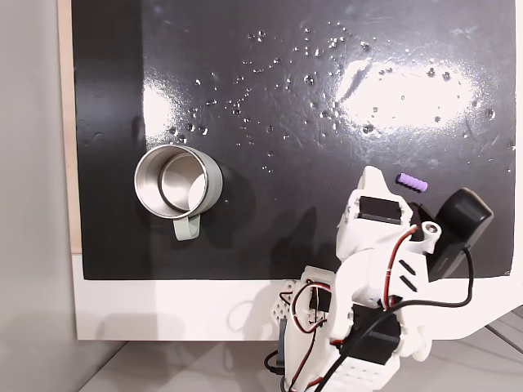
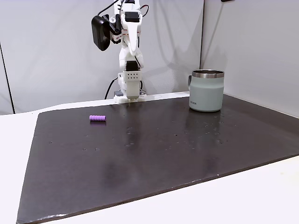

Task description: Grasp a pengrip and put it in the cup.

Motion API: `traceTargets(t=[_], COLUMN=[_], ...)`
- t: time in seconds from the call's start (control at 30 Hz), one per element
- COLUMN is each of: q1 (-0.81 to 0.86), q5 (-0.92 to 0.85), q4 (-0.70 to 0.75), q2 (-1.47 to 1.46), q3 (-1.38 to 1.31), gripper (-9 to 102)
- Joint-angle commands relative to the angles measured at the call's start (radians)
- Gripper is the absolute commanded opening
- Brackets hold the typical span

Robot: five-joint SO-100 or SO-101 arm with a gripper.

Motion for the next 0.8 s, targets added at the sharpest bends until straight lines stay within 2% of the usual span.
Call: traceTargets(t=[0.0,0.2,0.5,0.77], q1=[0.067,0.181,0.322,0.345], q5=[-0.021,-0.044,-0.054,-0.061], q4=[0.049,0.066,0.060,0.060], q2=[-0.061,-0.163,-0.491,-0.698], q3=[-0.104,-0.124,-0.224,-0.272], gripper=[1,0,0,16])
